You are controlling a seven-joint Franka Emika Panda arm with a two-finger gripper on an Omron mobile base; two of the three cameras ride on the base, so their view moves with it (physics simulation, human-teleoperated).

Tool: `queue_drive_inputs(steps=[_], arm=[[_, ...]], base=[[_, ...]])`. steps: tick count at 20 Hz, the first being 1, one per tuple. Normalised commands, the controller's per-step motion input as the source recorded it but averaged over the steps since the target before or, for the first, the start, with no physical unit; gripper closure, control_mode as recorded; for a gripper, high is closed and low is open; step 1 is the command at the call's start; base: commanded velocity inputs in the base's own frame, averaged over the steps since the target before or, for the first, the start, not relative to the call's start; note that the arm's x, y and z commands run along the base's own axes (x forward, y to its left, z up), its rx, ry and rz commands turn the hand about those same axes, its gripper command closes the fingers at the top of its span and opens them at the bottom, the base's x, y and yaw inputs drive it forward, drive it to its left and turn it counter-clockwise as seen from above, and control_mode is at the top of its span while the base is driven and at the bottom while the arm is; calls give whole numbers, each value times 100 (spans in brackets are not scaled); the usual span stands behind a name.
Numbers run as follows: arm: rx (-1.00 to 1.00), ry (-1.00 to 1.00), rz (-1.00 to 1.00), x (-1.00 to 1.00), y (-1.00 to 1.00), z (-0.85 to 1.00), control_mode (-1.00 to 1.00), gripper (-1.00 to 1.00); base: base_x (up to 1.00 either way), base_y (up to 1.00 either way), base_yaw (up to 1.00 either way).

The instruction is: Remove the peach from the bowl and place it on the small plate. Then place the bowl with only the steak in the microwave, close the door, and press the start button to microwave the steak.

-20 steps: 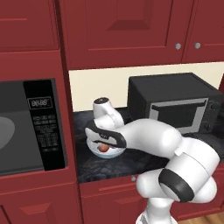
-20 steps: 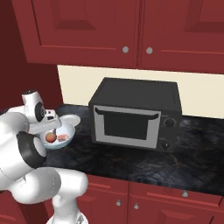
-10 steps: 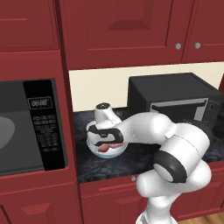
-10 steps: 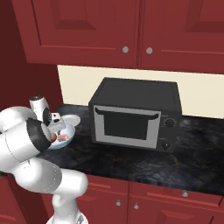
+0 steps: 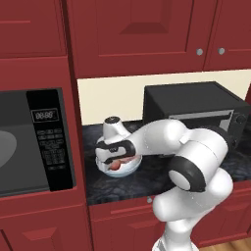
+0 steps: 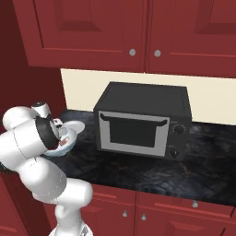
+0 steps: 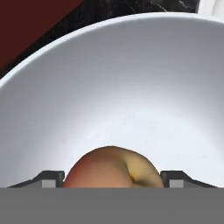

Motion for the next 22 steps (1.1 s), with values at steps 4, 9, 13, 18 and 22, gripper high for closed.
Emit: queue_drive_inputs(steps=[4, 9, 13, 18, 22], arm=[[1, -7, 4, -6, -2, 5, -100, 100], [1, -19, 0, 4, -2, 69, -100, 100], [4, -11, -1, 47, -9, 95, -100, 100], [4, -1, -15, 82, 6, 32, -100, 100], [1, 0, -16, 84, 17, 0, -100, 100]], base=[[0, 0, 0], [0, 0, 0], [0, 0, 0], [0, 0, 0], [0, 0, 0]])
